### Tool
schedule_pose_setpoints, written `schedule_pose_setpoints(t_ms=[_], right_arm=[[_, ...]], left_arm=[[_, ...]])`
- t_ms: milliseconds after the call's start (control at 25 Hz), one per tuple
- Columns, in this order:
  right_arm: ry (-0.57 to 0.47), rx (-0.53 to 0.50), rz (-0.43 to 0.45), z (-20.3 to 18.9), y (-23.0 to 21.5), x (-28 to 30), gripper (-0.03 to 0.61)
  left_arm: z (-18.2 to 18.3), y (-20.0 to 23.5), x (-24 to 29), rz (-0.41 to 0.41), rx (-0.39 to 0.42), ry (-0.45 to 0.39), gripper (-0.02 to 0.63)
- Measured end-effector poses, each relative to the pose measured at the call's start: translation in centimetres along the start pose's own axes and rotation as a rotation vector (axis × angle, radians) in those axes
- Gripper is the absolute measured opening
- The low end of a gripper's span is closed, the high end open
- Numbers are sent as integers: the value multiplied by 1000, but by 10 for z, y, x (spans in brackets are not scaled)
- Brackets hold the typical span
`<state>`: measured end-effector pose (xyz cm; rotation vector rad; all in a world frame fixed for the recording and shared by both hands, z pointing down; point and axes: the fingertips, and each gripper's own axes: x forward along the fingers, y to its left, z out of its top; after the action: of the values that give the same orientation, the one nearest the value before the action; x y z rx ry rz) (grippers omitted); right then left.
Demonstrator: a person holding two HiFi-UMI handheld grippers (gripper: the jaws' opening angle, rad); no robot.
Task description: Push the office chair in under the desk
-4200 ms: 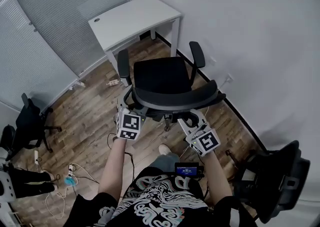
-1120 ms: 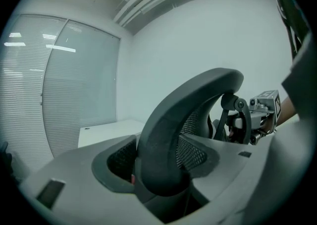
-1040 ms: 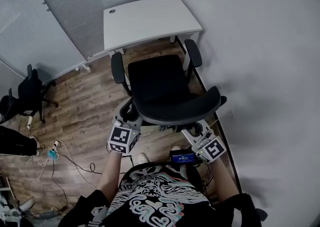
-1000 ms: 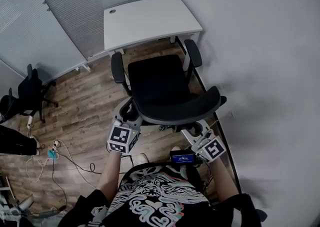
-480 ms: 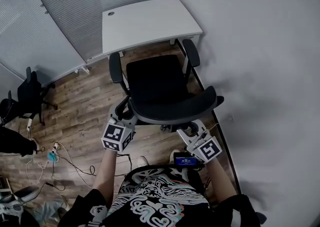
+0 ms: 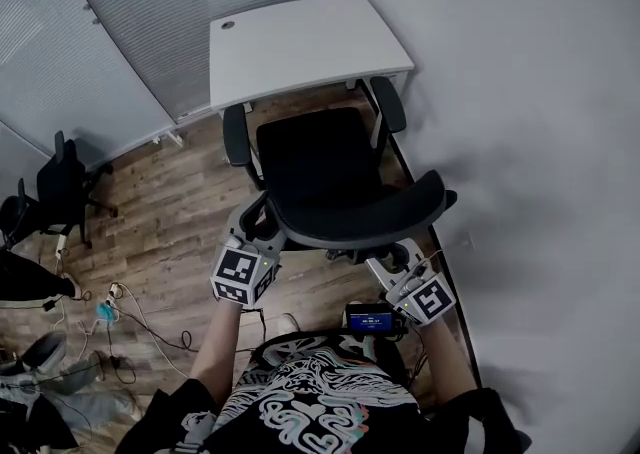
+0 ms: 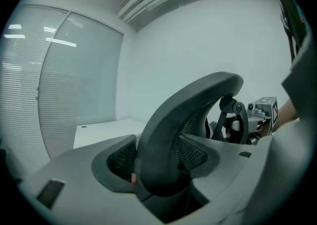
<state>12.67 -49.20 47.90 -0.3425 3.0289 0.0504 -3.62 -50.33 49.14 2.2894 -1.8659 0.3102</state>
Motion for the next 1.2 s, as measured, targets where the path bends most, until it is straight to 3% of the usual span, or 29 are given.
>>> schedule_pose_setpoints(t_ms=[720, 1200], right_arm=[[-30, -13, 26, 14, -3, 3, 69], [-38, -20, 13, 16, -4, 3, 69]], left_arm=[[12, 1, -5, 87, 25, -24, 262], [14, 2, -4, 103, 53, -26, 264]])
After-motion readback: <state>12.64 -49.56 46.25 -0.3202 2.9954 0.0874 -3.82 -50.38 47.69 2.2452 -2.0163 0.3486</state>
